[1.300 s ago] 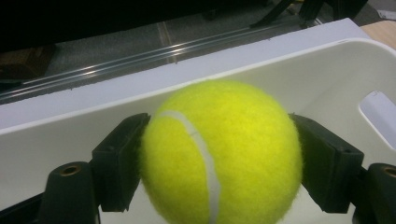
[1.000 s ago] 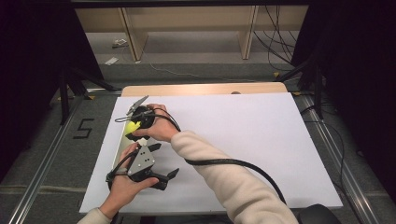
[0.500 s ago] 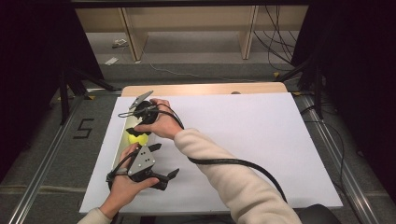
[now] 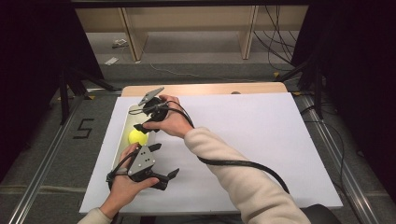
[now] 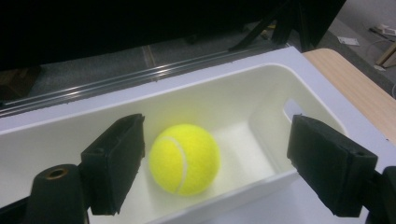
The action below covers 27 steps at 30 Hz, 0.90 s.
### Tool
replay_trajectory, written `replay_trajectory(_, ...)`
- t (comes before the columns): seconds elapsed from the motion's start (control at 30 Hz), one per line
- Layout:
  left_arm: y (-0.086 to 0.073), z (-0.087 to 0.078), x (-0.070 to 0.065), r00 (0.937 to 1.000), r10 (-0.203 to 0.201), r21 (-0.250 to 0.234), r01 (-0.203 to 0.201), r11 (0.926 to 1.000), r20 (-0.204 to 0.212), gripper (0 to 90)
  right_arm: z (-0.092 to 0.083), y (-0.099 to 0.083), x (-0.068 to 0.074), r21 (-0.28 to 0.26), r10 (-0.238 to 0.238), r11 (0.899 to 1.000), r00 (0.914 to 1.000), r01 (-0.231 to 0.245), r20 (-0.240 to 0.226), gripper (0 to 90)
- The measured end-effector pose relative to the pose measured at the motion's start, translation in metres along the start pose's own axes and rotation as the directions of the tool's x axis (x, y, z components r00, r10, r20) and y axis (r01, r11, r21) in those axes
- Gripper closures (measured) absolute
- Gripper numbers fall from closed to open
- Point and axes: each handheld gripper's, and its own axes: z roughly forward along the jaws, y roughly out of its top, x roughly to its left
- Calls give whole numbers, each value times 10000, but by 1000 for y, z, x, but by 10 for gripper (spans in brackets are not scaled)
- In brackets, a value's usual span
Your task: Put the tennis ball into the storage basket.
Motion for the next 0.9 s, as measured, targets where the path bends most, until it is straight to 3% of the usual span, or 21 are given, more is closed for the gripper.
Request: replay_trajectory(0.9, 0, 0, 0, 10000, -13, 15, 13, 10000, -30, 1, -47, -22, -11, -204, 59, 9998, 9992, -50, 404, 197)
